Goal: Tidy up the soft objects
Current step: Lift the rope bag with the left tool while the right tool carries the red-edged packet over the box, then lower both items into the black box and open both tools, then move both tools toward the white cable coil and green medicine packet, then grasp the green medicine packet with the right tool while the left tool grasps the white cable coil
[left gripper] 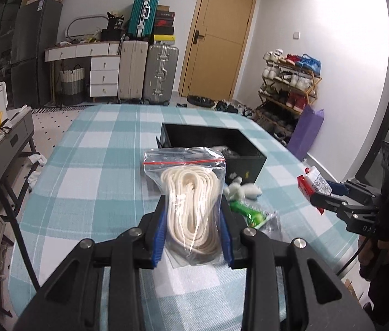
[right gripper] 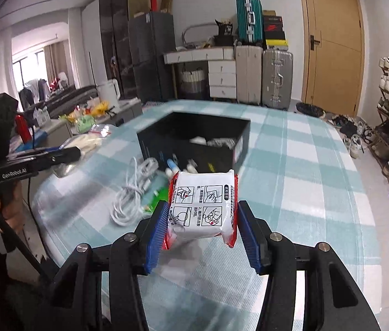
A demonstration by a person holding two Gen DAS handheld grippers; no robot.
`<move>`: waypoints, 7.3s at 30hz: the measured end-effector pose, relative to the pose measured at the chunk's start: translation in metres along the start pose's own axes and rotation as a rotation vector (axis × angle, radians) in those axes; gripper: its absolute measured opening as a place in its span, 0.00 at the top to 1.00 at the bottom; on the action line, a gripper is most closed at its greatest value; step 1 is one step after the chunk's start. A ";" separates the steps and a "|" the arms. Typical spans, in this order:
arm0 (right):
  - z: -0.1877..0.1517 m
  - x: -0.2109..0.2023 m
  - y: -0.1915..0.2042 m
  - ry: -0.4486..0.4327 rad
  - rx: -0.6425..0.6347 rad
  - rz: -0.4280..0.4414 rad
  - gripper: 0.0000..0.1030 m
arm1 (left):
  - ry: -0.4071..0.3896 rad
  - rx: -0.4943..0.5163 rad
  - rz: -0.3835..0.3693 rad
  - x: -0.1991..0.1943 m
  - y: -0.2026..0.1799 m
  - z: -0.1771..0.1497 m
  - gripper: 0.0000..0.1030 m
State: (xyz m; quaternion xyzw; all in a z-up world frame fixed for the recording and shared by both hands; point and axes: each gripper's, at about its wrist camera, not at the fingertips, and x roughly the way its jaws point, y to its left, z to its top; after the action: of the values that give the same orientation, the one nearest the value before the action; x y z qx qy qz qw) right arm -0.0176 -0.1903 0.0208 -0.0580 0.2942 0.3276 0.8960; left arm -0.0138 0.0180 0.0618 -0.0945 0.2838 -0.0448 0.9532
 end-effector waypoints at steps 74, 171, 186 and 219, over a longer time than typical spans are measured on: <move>0.095 0.164 -0.030 0.092 -0.006 -0.036 0.51 | 0.137 0.083 0.060 0.171 -0.023 0.065 0.69; 0.001 0.097 0.037 0.237 -0.048 0.132 0.01 | 0.138 0.000 0.125 0.079 0.002 -0.021 0.00; 0.000 0.115 0.032 0.278 0.005 0.164 0.10 | 0.147 0.008 0.121 0.081 0.001 -0.021 0.00; 0.009 0.075 0.026 0.103 -0.007 0.229 0.49 | 0.178 0.011 0.143 0.079 -0.002 -0.024 0.00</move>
State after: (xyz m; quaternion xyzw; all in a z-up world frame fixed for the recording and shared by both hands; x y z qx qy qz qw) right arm 0.0171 -0.1258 -0.0117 -0.0441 0.3435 0.4255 0.8360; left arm 0.0388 0.0012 0.0007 -0.0643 0.3732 0.0136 0.9254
